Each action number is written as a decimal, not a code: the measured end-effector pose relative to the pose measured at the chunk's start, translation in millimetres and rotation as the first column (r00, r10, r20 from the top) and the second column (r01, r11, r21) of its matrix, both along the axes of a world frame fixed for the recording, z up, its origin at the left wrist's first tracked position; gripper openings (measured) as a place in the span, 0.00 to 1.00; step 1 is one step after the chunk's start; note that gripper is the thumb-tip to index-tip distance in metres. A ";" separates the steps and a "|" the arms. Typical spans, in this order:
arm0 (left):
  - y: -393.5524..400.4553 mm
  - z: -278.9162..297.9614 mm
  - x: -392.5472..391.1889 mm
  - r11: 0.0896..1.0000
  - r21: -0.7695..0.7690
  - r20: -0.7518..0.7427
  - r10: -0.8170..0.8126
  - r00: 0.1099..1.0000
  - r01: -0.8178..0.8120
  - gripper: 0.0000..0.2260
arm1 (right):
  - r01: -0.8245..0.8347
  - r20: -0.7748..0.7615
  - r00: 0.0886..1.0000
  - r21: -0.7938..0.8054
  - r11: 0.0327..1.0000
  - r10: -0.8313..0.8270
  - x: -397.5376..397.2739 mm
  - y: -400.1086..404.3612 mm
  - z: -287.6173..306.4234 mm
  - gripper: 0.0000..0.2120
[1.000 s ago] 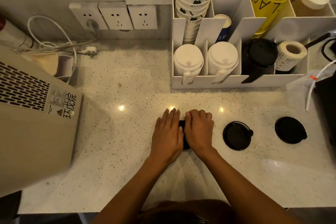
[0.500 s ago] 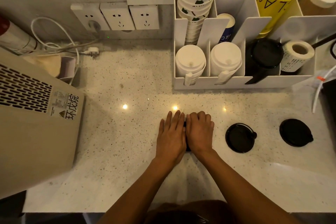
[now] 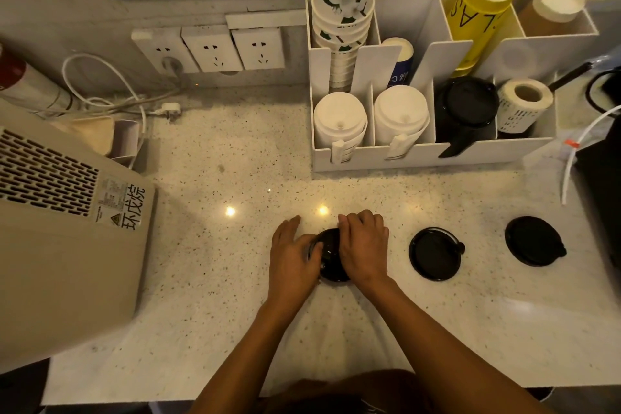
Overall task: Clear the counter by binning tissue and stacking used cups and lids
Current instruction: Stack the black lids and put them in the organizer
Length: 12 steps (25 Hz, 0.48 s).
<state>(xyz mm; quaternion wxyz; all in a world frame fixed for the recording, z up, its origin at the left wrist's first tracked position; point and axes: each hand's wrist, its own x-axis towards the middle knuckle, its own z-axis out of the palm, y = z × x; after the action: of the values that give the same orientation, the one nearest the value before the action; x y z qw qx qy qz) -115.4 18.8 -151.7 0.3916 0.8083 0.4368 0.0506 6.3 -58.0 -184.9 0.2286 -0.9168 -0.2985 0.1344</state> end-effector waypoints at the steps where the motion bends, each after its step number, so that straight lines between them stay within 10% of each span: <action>1: 1.0 4.3 -0.2 0.998 -0.031 0.029 0.051 0.998 -0.050 0.10 | -0.013 -0.060 0.998 0.041 0.999 0.015 -0.1 -3.4 4.4 0.20; 6: 11.1 35.8 -9.3 0.930 -0.339 0.228 0.226 0.947 -0.140 0.13 | 0.026 -0.649 0.745 0.259 0.965 0.154 0.3 -28.6 46.8 0.22; 12: 0.0 53.4 -15.4 0.851 -0.524 0.249 0.198 0.948 -0.041 0.15 | 0.098 -0.739 0.653 0.302 0.948 0.168 -10.3 -57.4 71.2 0.09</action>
<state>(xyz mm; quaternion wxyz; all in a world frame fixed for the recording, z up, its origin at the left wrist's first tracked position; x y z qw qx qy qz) -130.8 18.8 -98.3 0.6486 0.6292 0.4213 0.0765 -4.0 -115.5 -113.7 0.4727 -0.7221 -0.2114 0.4587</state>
